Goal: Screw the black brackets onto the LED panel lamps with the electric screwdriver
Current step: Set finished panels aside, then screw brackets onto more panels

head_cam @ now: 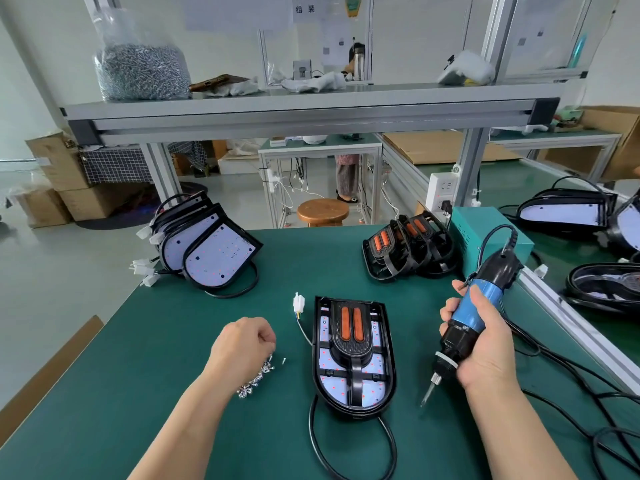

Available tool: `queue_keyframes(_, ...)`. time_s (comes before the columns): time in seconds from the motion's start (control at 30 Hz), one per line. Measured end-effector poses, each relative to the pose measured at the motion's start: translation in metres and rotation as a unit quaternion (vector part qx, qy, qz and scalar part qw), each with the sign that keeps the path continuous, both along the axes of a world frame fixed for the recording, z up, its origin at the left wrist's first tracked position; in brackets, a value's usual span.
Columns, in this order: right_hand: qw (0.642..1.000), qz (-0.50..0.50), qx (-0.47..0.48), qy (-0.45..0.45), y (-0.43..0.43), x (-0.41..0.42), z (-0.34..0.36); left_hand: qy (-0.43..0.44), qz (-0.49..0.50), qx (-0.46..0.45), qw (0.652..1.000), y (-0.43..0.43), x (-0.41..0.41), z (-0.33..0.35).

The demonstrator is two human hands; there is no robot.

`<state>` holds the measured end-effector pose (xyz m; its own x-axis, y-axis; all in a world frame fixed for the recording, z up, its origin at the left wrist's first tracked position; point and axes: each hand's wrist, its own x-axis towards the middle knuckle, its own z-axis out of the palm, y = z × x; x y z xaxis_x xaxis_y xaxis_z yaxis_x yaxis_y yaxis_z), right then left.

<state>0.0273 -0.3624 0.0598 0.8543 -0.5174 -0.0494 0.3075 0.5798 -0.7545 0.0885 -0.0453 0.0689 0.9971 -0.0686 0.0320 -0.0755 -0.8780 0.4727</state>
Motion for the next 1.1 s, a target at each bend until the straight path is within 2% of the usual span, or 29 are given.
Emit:
queue_keyframes(0.3, 1.000, -0.014, 0.002, 0.006, 0.003, -0.002, 0.004, 0.011, -0.101, 0.152, 0.983, -0.018, -0.004, -0.001)
queue_keyframes(0.43, 1.000, -0.020, -0.021, -0.011, 0.012, 0.000, 0.019, -0.040, -0.149, 0.245, 0.957, -0.021, -0.009, -0.003)
queue_keyframes(0.5, 0.999, -0.021, -0.041, -0.024, 0.018, 0.001, 0.027, -0.048, -0.161, 0.258, 0.951, -0.022, -0.013, -0.002)
queue_keyframes(0.57, 0.997, -0.022, -0.060, -0.037, 0.024, 0.001, 0.034, -0.042, -0.153, 0.203, 0.966, -0.020, -0.017, 0.001)
queue_keyframes(0.67, 0.996, -0.020, -0.074, -0.049, 0.030, 0.000, 0.045, -0.063, -0.112, 0.022, 0.991, -0.017, -0.023, 0.009)
queue_keyframes(0.73, 0.995, -0.027, -0.076, -0.054, 0.034, -0.003, 0.051, -0.067, -0.090, -0.107, 0.988, -0.021, -0.030, 0.020)
queue_keyframes(0.9, 0.993, -0.089, -0.040, -0.071, 0.050, -0.003, 0.071, -0.004, -0.103, -0.342, 0.934, -0.047, -0.044, 0.036)
queue_keyframes(1.1, 0.981, -0.181, 0.028, -0.058, 0.065, 0.001, 0.082, 0.075, -0.127, -0.462, 0.875, -0.075, -0.060, 0.031)
